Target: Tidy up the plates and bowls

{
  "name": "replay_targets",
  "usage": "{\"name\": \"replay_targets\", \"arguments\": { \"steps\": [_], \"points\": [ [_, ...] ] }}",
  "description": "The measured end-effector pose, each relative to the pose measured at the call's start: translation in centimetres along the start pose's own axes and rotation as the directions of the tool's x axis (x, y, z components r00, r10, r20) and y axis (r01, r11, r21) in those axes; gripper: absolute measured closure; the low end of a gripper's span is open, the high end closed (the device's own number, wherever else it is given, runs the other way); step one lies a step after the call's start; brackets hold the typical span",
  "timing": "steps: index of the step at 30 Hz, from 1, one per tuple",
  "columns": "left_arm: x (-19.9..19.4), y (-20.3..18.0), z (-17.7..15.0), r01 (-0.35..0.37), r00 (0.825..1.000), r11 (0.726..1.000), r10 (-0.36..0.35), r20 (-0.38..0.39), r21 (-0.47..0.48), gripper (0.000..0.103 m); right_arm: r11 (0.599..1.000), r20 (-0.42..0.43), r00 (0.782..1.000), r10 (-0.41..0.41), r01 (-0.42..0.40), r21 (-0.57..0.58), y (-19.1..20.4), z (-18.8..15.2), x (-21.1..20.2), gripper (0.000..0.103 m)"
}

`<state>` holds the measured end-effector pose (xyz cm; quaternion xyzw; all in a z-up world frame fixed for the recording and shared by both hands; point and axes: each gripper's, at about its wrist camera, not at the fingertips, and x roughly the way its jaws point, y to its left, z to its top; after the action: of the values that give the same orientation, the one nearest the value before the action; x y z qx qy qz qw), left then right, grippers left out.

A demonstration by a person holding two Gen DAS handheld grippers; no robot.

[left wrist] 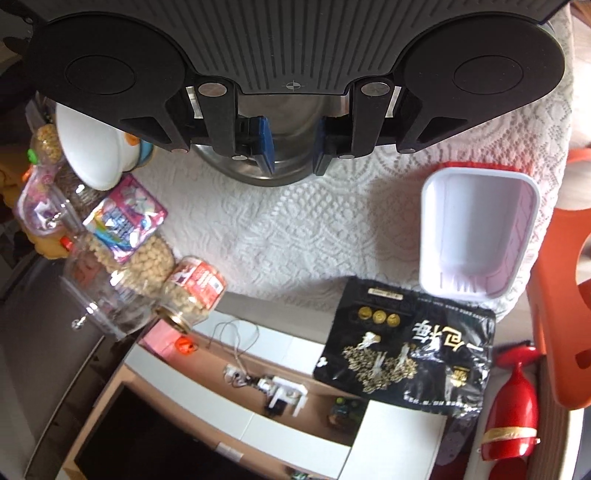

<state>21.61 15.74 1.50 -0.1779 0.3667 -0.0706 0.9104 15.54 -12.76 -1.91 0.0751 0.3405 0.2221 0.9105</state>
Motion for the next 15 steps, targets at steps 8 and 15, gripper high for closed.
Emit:
{"name": "replay_targets", "arguments": {
  "steps": [8, 15],
  "points": [
    [-2.4, -8.4, -1.8, 0.042, 0.991, 0.982, -0.064, 0.116, 0.182, 0.085, 0.994, 0.115, 0.992, 0.053, -0.041, -0.101, -4.0, 4.0, -3.1, 0.047],
    [1.1, -13.2, -1.1, 0.155, 0.98, 0.972, -0.173, 0.096, 0.176, 0.086, 0.977, 0.226, 0.963, -0.15, 0.18, -0.117, -11.1, 6.4, -5.3, 0.047]
  ]
}}
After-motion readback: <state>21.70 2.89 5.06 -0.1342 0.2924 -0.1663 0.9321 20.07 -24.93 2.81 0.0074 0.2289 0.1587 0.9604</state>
